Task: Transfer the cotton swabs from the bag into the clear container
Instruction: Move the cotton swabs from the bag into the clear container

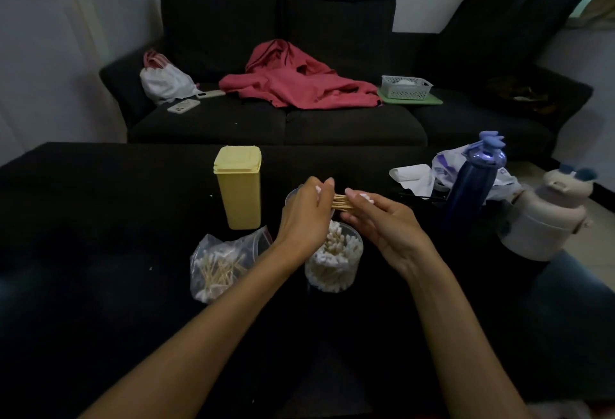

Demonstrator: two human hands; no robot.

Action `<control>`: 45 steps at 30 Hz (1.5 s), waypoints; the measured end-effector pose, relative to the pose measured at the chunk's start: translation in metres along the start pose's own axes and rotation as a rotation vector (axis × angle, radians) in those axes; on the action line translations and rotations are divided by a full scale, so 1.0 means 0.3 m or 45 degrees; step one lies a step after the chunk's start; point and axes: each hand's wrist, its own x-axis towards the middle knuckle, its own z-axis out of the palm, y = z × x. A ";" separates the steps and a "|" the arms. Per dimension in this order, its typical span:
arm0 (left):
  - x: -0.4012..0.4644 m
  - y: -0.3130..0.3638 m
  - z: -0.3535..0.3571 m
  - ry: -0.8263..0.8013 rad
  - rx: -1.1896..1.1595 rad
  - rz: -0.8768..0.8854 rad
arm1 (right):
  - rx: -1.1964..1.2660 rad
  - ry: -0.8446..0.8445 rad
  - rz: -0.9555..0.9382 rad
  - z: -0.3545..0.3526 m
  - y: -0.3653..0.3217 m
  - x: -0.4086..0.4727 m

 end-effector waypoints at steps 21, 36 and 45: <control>-0.053 -0.240 0.006 -0.418 0.792 0.429 | -0.367 -0.029 0.261 -0.176 -0.006 0.167; -0.062 -0.240 0.007 -0.397 0.750 0.390 | -1.543 -0.338 -0.443 -0.078 -0.110 0.210; -0.063 -0.241 0.013 -0.370 0.775 0.389 | -1.894 -0.286 -0.589 -0.026 -0.070 0.206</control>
